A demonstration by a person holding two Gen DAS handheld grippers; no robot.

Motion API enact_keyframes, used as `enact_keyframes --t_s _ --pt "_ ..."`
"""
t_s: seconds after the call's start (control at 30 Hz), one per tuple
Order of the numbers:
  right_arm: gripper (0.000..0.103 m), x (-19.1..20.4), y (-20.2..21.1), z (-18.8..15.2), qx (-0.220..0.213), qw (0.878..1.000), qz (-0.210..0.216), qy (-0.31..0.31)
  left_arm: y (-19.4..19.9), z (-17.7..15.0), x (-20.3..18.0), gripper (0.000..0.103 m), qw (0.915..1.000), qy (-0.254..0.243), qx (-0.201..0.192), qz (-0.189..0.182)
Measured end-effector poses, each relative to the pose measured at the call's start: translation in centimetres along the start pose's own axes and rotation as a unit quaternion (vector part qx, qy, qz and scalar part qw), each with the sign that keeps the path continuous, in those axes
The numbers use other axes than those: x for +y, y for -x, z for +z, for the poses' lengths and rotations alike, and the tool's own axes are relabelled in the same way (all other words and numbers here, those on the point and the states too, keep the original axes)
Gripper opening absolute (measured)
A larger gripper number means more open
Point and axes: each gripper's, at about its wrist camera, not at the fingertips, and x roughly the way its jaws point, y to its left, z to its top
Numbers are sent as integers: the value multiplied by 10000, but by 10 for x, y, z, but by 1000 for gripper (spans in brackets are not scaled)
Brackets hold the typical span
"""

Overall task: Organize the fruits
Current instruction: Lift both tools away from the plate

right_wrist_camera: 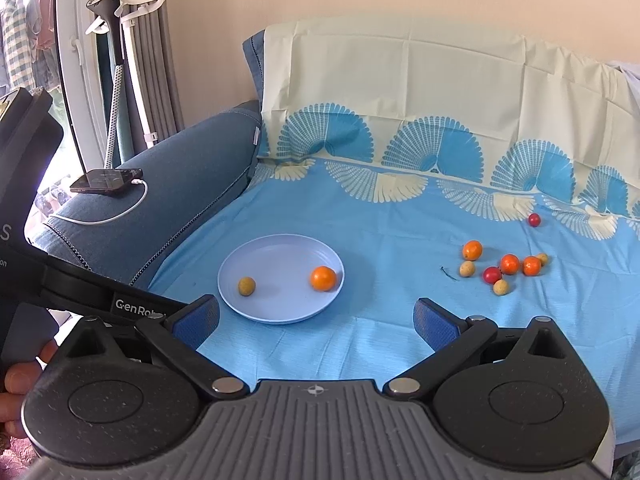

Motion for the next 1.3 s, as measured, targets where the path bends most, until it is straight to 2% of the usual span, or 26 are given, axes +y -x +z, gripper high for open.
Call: enact_keyframes --t_s 0.4,0.93,1.1,1.3 --pt "102 -1 -4 -1 63 10000 12 -53 -4 0 -3 103 10000 -50 44 42" --pt "102 -11 -24 -7 315 9991 6 -292 -26 7 -13 103 9993 -135 321 123" --pt "102 -27 -31 -10 355 9982 -111 -465 -36 16 -24 103 9989 -229 393 127" --pt "102 -68 -40 -15 341 9939 -532 -903 -51 38 -51 103 9982 -410 442 70"
